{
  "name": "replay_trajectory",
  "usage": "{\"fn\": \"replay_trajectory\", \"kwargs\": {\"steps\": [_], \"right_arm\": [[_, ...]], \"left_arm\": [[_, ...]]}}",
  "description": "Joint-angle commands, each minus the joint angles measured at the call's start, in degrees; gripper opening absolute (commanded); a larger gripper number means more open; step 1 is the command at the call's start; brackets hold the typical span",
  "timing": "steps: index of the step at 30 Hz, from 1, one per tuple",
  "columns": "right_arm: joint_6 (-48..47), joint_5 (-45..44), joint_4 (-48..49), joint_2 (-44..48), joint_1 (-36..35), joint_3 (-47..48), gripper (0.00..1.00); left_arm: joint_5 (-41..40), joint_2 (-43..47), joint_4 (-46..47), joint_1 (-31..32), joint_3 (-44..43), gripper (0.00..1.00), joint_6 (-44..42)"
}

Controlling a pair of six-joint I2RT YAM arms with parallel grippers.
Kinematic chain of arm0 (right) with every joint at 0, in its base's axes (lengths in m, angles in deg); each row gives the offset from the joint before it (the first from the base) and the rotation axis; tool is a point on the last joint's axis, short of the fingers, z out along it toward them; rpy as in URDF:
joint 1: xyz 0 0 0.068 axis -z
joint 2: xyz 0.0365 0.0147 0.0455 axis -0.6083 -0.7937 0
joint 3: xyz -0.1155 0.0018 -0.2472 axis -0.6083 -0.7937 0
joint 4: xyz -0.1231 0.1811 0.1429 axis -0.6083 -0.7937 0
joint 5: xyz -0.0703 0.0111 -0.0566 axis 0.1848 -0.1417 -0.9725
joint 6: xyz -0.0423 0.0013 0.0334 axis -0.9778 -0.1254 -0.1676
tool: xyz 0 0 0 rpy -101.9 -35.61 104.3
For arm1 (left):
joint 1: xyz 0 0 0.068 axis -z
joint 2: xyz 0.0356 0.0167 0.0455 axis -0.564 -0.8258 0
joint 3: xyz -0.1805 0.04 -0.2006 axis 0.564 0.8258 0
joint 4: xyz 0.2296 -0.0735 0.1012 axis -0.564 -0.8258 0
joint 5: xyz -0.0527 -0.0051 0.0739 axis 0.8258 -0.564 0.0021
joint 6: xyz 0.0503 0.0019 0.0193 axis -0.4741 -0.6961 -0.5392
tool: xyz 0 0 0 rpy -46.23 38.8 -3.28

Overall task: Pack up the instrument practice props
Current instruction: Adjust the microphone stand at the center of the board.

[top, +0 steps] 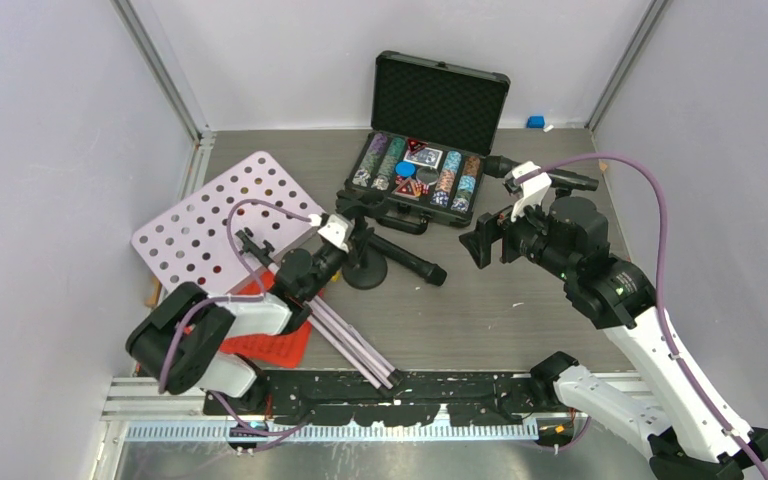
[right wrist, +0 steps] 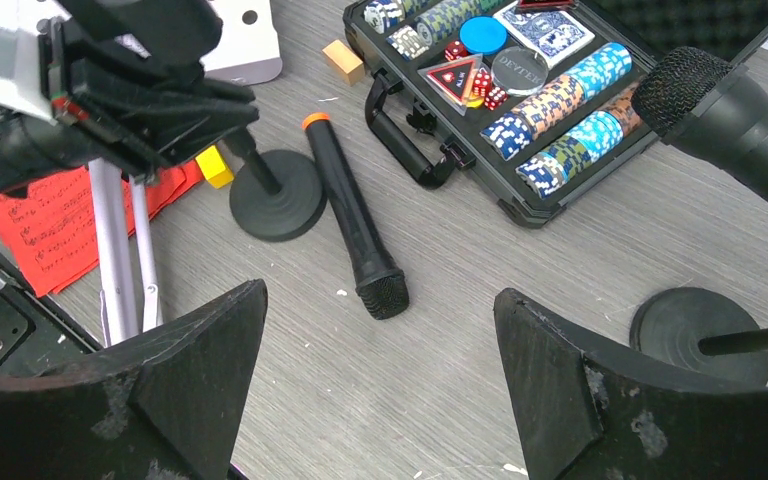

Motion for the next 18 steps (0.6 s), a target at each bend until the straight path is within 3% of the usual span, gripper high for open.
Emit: {"fn": "replay_trajectory", "kwargs": {"steps": [1, 5, 9, 12, 16, 17, 18], "right_arm": [[-0.8, 0.9, 1.4, 0.0, 0.1, 0.3, 0.89], [-1.1, 0.6, 1.1, 0.4, 0.1, 0.3, 0.89], [-1.3, 0.4, 0.2, 0.5, 0.1, 0.6, 0.89], [-1.3, 0.5, 0.2, 0.4, 0.1, 0.6, 0.89], [-1.3, 1.5, 0.2, 0.2, 0.2, 1.1, 0.89], [-1.3, 1.7, 0.1, 0.2, 0.2, 1.3, 0.89], [-1.3, 2.0, 0.1, 0.3, 0.1, 1.4, 0.89]], "left_arm": [[0.5, -7.2, 5.8, -5.5, -2.9, 0.00, -1.9], [4.2, -11.3, 11.0, -9.9, -3.9, 0.00, -0.4], [5.3, -9.5, 5.7, -10.8, -4.9, 0.02, -2.7], [8.1, -7.8, 2.0, -10.8, -5.5, 0.30, -3.3], [8.7, -6.8, 0.9, -10.8, -5.4, 0.90, -2.8], [8.9, -6.5, 0.3, -10.8, -5.5, 0.98, -2.7], [9.2, -6.0, -0.4, -10.8, -5.6, 0.99, -2.7]]}}
